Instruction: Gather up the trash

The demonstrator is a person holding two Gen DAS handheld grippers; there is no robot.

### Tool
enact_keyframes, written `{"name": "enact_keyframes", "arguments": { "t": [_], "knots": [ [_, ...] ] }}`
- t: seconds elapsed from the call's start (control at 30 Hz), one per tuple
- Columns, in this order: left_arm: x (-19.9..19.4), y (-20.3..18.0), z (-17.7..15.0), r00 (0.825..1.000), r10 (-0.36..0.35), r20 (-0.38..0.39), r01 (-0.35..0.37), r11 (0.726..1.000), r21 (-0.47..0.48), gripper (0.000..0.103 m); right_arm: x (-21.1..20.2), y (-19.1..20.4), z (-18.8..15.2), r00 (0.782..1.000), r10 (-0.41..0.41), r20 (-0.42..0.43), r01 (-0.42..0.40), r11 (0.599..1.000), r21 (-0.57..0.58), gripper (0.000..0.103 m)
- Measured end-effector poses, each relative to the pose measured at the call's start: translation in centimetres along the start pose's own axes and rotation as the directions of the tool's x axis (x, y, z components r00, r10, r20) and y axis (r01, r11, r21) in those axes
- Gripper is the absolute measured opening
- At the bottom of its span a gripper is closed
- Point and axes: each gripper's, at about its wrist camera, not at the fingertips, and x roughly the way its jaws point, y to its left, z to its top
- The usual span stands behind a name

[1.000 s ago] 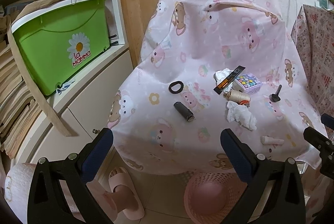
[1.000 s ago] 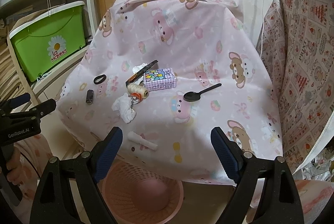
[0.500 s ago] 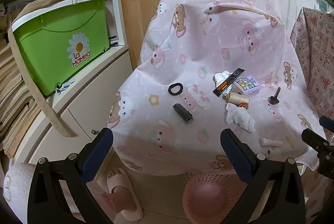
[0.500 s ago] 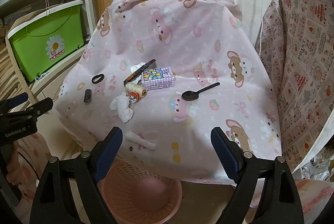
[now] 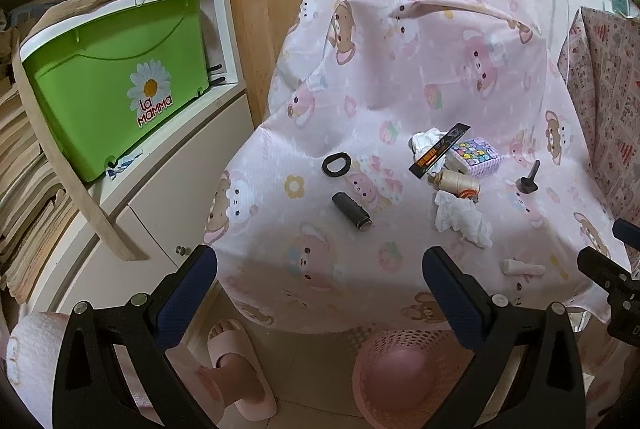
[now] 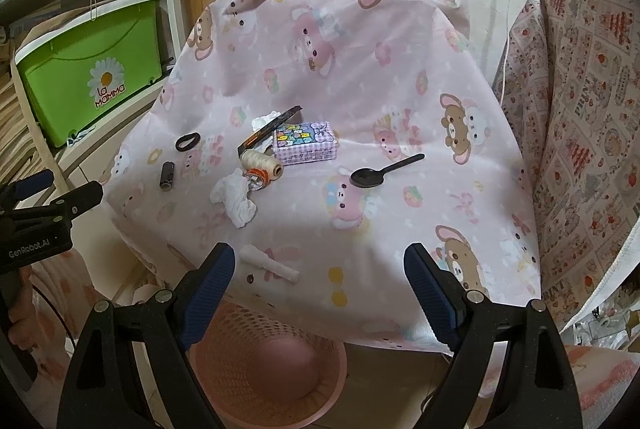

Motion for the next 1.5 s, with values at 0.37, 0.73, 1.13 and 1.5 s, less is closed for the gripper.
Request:
{"name": "enact_keyframes", "arguments": {
  "t": [0.37,0.73,1.13,1.5],
  "knots": [
    [0.4,-0.2,0.0,1.0,-0.005,-0.015,0.005,1.0,0.003,0.102,0.7,0.3,-0.1,1.0,0.012,-0.026,-0.012,1.0,-0.005,0.088],
    [1.0,-0.7,-0.1,0.999,-0.013,-0.033,0.014,1.0,0.013,0.102,1.4,0.2,-0.1,0.998,0.022,-0.054,-0.021,1.0,0.008,0.088],
    [1.8,-1.2,0.1,1.0,0.017,-0.026,-0.016,1.0,0.009,0.102,2.0,-0.1,0.0,0.998,0.017,-0.066,-0.016,1.0,0.015,0.088],
    [4.8,-1.3,2.8,0.994,-0.089,-0.069,0.085,0.994,-0.063,0.074,2.5,-0.5,0.1,0.997,0.036,-0.062,-0.034,0.999,0.028,0.088]
  ]
}}
